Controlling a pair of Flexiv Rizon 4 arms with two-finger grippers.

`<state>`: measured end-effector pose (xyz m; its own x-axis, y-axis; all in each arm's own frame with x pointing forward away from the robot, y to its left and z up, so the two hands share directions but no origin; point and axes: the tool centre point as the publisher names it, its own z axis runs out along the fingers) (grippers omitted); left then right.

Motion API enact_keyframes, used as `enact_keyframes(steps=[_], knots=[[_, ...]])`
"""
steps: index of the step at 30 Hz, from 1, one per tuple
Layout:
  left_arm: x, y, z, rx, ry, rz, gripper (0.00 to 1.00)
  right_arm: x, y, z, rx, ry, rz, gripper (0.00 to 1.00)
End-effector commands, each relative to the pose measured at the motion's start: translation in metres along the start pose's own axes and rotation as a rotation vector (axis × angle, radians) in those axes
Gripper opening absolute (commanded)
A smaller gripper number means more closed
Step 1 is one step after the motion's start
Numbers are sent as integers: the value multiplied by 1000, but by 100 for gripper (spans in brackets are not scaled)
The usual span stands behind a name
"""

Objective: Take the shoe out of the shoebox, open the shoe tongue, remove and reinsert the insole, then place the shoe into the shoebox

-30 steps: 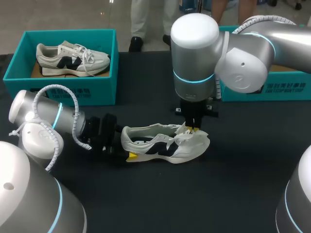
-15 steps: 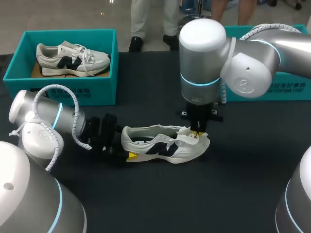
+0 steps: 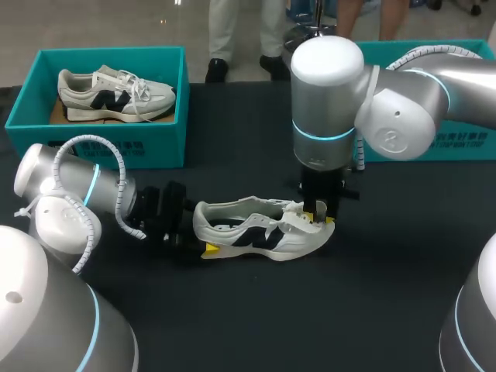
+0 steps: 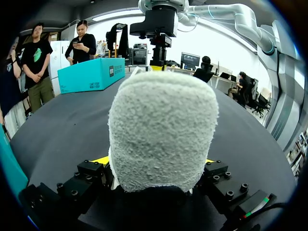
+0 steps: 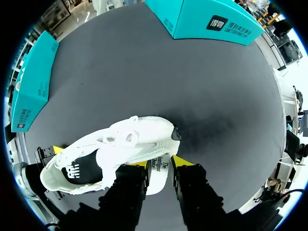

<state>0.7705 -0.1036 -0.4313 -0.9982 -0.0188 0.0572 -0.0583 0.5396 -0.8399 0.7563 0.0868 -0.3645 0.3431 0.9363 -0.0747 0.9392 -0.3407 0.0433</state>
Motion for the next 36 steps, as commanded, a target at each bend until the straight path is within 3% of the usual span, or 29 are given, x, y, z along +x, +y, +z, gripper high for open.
enact_keyframes(steps=[1,4,8,11,18,19,20,22,23,29,36], knots=[[-1,5,8,-5,-3,0,0,-1,0,-1,-5,4,3,31],[-1,5,8,-5,-3,0,0,0,1,1,-6,3,4,36],[-1,5,8,-5,-3,0,0,0,0,2,0,-1,3,33],[-1,5,8,-5,-3,0,0,-3,0,-7,-14,-7,12,34],[-1,5,8,-5,-3,0,0,-6,-1,-29,-55,-14,8,45],[-1,5,8,-5,-3,0,0,-6,-1,-31,-62,-8,0,49],[-1,5,8,-5,-3,0,0,-5,-2,-34,-70,-6,-9,62],[-1,5,8,-5,-3,0,0,-4,-1,-40,-91,-1,-27,98],[-1,5,8,-5,-3,0,0,-4,-1,-43,-98,0,-34,100],[-1,5,8,-5,-3,0,0,-3,2,-59,-147,-10,-109,100],[-1,5,8,-5,-3,0,0,1,2,-79,-239,24,-385,100]])
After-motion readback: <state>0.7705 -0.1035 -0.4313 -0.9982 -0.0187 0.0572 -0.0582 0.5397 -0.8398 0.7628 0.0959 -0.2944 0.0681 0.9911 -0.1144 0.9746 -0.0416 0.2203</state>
